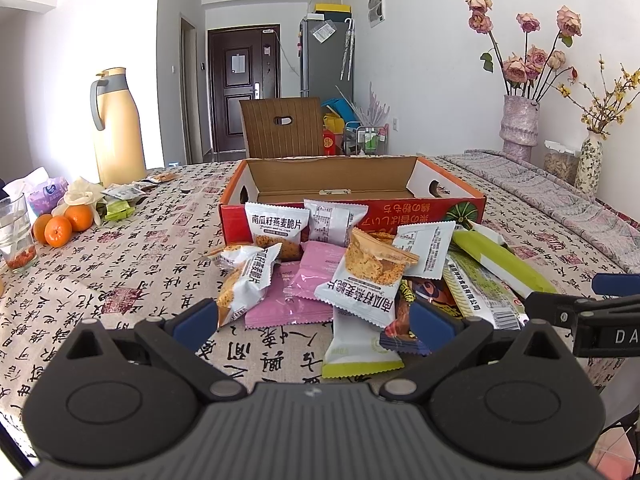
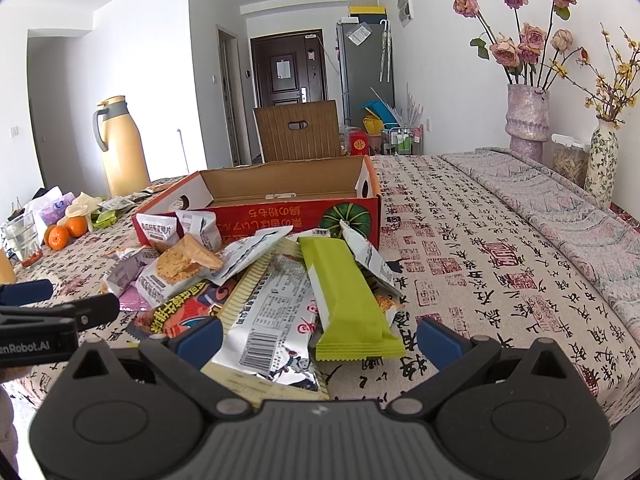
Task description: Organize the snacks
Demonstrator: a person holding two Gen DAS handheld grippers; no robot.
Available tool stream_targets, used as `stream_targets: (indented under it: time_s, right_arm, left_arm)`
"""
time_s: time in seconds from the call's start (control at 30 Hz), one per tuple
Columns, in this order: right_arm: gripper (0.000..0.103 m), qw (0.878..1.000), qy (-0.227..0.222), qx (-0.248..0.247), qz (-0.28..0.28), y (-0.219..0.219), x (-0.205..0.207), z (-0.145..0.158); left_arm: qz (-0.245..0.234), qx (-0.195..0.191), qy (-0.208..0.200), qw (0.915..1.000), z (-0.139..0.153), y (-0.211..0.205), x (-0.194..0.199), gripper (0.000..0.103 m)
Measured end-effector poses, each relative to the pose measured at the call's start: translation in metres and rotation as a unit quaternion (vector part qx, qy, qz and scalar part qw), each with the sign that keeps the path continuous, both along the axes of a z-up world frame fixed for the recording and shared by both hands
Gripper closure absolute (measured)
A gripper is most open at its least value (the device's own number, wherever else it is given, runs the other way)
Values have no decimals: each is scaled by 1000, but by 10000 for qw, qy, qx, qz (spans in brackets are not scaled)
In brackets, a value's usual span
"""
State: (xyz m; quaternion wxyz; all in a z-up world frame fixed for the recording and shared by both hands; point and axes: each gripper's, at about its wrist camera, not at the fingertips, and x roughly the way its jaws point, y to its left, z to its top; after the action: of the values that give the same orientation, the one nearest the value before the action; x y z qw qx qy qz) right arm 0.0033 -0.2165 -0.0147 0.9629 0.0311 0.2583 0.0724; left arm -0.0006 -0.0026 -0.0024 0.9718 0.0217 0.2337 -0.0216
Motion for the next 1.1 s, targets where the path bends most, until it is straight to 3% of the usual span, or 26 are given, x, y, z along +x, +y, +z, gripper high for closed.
stream_targets:
  time_s: [0.37,0.43,0.7,0.87,0.97,1.1]
  right_arm:
    - [0,9999,89,58,-22,-9,26,2]
    - [4,9999,124,51,-2,-11,35,1]
    - [34,9984,410,179,350,-17,79,-6]
    - [39,9967,583,256,509,-17,95,-14]
    - [66,9955,561,352,676,-18,96,-15]
    - [69,9956,510,315,715,-15,94,-14]
  left_arm:
    - [95,-43,80,9999,-3,5,14,0]
    - [118,-35,96,9999,-4,5,17,0]
    - [246,-26,158,9996,-6,10,27,0]
    - [323,-34,194,9993,-7,14,33,0]
    - [345,-65,226,9991,-7,16,37,0]
    - [379,-94,266,9989,-8,20,40,0]
